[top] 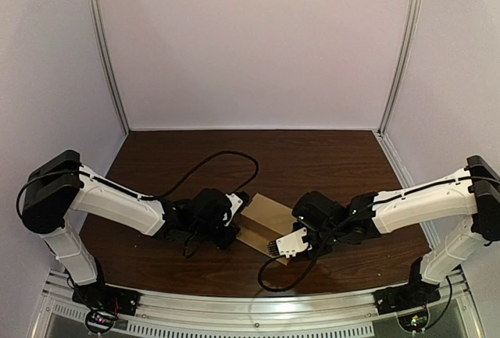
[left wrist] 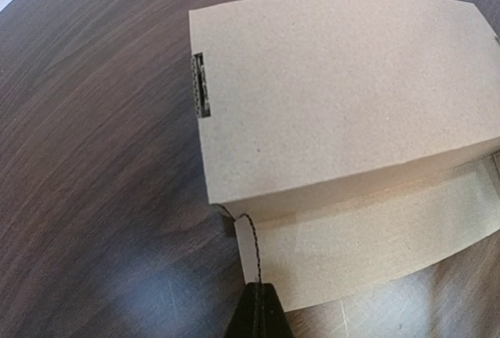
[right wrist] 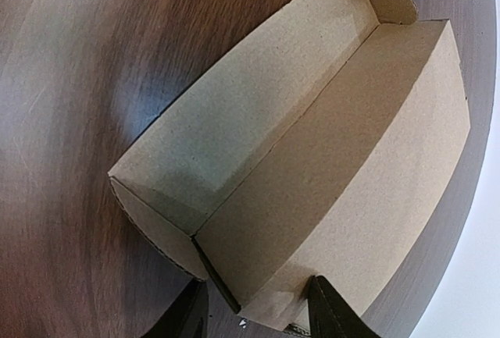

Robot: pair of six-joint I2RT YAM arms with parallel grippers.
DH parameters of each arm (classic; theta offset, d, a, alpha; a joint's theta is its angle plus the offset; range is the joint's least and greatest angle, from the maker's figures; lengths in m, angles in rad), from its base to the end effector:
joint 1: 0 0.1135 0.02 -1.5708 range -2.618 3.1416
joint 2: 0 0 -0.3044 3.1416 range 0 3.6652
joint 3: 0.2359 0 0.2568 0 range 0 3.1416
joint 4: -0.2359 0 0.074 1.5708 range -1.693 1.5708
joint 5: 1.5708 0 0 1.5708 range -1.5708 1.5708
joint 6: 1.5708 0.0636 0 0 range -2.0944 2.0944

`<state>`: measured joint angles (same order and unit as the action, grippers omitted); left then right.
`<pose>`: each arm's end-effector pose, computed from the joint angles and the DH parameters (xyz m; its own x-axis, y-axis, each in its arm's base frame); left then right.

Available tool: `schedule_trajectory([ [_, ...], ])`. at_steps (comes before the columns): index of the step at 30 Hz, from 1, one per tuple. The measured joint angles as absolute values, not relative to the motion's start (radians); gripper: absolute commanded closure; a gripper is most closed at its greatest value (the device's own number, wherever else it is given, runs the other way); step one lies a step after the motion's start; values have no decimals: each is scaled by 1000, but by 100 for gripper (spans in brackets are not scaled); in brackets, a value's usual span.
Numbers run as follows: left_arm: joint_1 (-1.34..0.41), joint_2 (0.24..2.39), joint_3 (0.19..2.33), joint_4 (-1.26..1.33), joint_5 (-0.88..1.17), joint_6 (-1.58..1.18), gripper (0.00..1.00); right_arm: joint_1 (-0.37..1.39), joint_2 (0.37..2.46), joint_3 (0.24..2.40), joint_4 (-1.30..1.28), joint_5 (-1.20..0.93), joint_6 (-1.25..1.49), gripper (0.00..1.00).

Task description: Fold the paper box

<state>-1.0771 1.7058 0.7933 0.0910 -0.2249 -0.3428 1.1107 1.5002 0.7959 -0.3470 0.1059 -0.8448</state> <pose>0.1802 -0.3049 0.1548 -0.5911 0.4070 -0.6964 0.6241 0.7778 -0.0752 0.1374 0.2621 0.1821 0.3930 -0.8817 -0.2610 -0.8643 -0.2573 -0.4322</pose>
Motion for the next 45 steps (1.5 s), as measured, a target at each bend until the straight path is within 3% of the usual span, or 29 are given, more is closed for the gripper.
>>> schedule_trajectory([
  [13, -1077, 1703, 785, 81, -281, -390, 100, 1111, 1520, 807, -327, 105, -846, 57],
  [16, -1077, 1697, 776, 82, -299, -404, 90, 1111, 1523, 810, -323, 105, -846, 57],
  [35, -1073, 1708, 772, 91, -297, -435, 67, 1111, 1528, 814, -323, 104, -846, 57],
  [45, -1042, 1723, 768, 144, -242, -432, 76, 1111, 1534, 820, -323, 104, -846, 57],
])
